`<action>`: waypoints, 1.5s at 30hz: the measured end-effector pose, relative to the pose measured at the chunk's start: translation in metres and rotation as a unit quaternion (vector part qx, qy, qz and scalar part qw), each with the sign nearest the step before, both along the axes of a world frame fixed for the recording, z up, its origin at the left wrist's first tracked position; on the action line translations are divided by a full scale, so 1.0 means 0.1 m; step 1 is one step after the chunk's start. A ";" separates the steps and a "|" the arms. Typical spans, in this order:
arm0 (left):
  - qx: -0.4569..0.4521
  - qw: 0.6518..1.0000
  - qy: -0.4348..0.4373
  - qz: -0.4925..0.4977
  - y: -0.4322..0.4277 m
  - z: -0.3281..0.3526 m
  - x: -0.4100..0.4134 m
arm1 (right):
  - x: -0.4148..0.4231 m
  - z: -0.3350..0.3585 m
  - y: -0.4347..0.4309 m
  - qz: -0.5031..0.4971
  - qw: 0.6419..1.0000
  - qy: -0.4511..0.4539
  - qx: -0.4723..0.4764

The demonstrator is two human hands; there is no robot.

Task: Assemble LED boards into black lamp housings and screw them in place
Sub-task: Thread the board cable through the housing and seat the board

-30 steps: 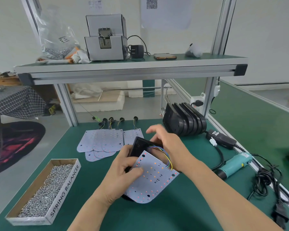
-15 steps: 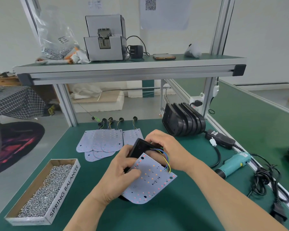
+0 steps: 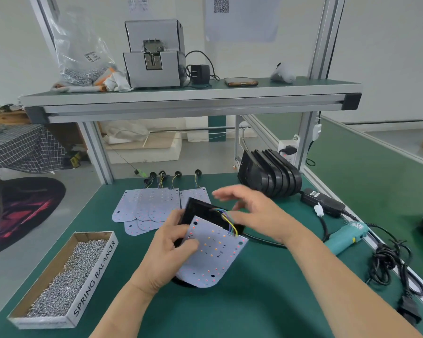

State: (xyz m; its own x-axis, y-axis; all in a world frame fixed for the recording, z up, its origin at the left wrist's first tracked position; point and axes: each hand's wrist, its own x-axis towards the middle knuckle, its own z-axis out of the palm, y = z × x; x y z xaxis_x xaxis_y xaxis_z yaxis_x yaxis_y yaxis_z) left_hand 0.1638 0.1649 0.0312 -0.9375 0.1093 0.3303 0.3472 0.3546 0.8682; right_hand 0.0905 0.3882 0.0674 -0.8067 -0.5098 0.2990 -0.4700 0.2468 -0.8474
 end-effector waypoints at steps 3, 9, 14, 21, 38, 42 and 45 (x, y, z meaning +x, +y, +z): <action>0.023 0.999 0.003 0.041 -0.06 -0.05 -0.02 | 0.18 0.01 0.14 -0.057 0.993 0.012 -0.107; 0.112 0.992 -0.033 0.043 0.00 -0.14 -0.02 | 0.24 -0.22 -0.01 -0.103 0.987 0.008 -0.127; 0.195 0.978 -0.069 0.000 0.04 -0.04 0.02 | 0.20 -0.46 -0.23 0.043 0.971 -0.212 -0.098; 0.244 0.964 -0.103 -0.027 -0.01 0.02 0.05 | 0.26 -0.53 -0.50 -0.008 0.979 -0.191 -0.068; 0.179 0.983 -0.020 0.042 0.00 -0.01 0.00 | 0.19 -0.46 -0.37 -0.248 0.962 0.003 -0.117; 0.135 0.988 0.002 0.075 0.00 -0.06 -0.02 | 0.41 -0.28 -0.31 -0.175 0.954 0.006 -0.242; 0.112 0.990 0.016 0.086 0.03 -0.06 0.00 | 0.46 -0.25 -0.30 -0.205 0.958 -0.026 -0.201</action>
State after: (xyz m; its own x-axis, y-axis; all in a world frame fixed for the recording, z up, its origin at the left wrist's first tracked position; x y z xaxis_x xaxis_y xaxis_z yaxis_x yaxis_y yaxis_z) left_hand 0.1634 0.1684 0.0252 -0.9245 -0.1309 0.3579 0.3267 0.2115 0.9212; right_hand 0.1363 0.3586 0.0427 -0.9337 0.0006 0.3580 -0.3575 0.0495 -0.9326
